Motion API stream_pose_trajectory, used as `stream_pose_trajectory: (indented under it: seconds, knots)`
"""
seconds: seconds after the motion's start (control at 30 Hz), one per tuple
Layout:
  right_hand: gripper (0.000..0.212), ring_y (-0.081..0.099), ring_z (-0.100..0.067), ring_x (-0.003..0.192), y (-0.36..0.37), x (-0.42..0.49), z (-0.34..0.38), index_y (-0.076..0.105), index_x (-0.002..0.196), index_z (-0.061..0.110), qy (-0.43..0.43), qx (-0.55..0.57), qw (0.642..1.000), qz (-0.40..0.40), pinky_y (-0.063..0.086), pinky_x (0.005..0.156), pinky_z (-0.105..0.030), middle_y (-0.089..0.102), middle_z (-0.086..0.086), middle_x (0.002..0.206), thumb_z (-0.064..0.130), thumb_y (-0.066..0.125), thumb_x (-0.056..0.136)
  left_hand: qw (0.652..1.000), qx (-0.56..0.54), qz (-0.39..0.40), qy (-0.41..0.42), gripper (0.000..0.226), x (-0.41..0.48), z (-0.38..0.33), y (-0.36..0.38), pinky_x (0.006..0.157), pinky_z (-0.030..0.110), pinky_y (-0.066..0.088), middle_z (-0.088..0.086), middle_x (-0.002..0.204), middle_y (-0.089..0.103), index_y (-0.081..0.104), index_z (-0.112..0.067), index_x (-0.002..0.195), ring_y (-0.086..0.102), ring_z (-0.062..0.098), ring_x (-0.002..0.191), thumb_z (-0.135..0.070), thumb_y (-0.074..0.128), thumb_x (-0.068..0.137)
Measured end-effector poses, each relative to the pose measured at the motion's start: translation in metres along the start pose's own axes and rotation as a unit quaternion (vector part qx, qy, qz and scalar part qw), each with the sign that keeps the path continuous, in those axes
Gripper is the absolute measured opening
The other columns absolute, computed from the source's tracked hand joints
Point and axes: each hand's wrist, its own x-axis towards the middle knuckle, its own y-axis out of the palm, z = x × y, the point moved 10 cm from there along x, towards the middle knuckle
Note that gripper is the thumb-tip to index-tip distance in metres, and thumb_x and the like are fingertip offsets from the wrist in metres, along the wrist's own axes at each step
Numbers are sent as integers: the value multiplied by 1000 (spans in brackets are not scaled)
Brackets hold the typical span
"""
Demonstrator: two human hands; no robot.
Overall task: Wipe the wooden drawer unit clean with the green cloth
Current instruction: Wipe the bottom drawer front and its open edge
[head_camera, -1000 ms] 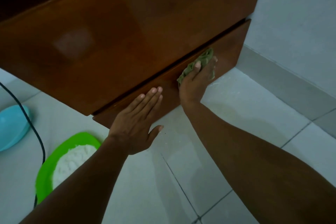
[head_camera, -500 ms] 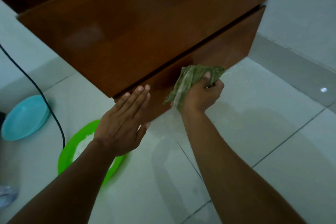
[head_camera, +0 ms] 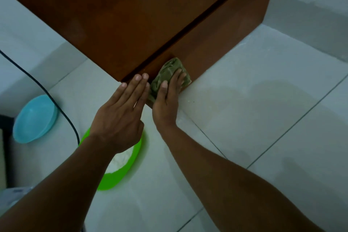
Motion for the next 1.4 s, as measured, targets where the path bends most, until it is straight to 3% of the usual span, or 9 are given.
stream_pose_trajectory:
  seconds: [0.13, 0.63, 0.8, 0.9, 0.97, 1.03, 1.17, 1.3, 1.4]
  knots:
    - [65, -17, -13, 153, -13, 37, -12, -9, 158, 18, 17, -25, 1000, -7, 0, 127, -41, -20, 0, 166, 39, 24, 107, 997, -65, -27, -18, 73, 12, -9, -2, 127, 44, 9, 16, 167, 0, 8, -2, 158, -2, 25, 156, -49, 19, 103]
    - [55, -11, -21, 155, -112, 182, 11, -3, 159, 15, -8, -28, 992, -124, -10, 117, -28, -11, -7, 168, 29, 19, 110, 993, -92, -78, 18, 67, 92, -45, -7, 126, 43, 14, 16, 168, 7, 15, 1, 157, 4, 26, 156, -42, 20, 106]
    - [53, -3, -24, 156, -158, 241, 25, 3, 159, 15, 9, -26, 986, -167, 0, 126, -40, -3, -8, 169, 28, 18, 110, 992, -102, -68, 22, 69, 127, -60, -14, 126, 41, 12, 16, 168, 7, 16, 0, 157, 4, 25, 156, -45, 10, 105]
    - [58, 16, -28, 153, -180, 265, 25, 10, 160, 22, 50, -11, 979, -196, 15, 125, -48, 14, -6, 168, 38, 18, 105, 992, -107, -64, 31, 71, 143, -67, -19, 126, 40, 10, 16, 168, 6, 14, 0, 157, 2, 25, 156, -47, 7, 105]
    - [59, 34, -30, 146, -194, 270, 25, 20, 158, 27, 76, -10, 973, -218, 27, 121, -47, 32, -5, 162, 43, 21, 101, 991, -114, -55, 34, 71, 150, -69, -21, 126, 39, 7, 16, 168, 4, 13, 0, 158, -1, 25, 156, -47, 7, 105]
    - [49, 48, -32, 135, -209, 267, 26, 35, 153, 25, 103, -26, 965, -240, 36, 115, -41, 49, -7, 150, 33, 29, 105, 992, -115, -44, 36, 70, 152, -69, -22, 126, 39, 6, 16, 168, 2, 12, -1, 158, -3, 24, 156, -46, 9, 104]
    - [36, 58, -29, 120, -227, 244, 39, 56, 138, 22, 110, -77, 952, -275, 39, 101, -31, 64, -6, 132, 28, 42, 105, 992, -113, -43, 31, 67, 144, -63, -30, 126, 40, 8, 16, 168, 3, 13, 0, 158, -2, 25, 156, -41, 14, 105]
    - [31, 64, -27, 102, -207, 190, 61, 67, 114, 10, -2, -69, 958, -277, 36, 77, -20, 71, -9, 109, 27, 45, 102, 994, -100, -43, 11, 65, 120, -51, -34, 125, 40, 8, 17, 167, 7, 16, 1, 157, 3, 27, 156, -33, 23, 102]
    - [26, 62, -16, 90, -180, 132, 64, 67, 110, 7, -47, -52, 966, -251, 39, 74, -19, 71, -7, 101, 23, 48, 102, 995, -87, -40, 0, 67, 89, -39, -34, 124, 43, 13, 18, 166, 14, 23, 3, 155, 11, 28, 155, -27, 30, 95]
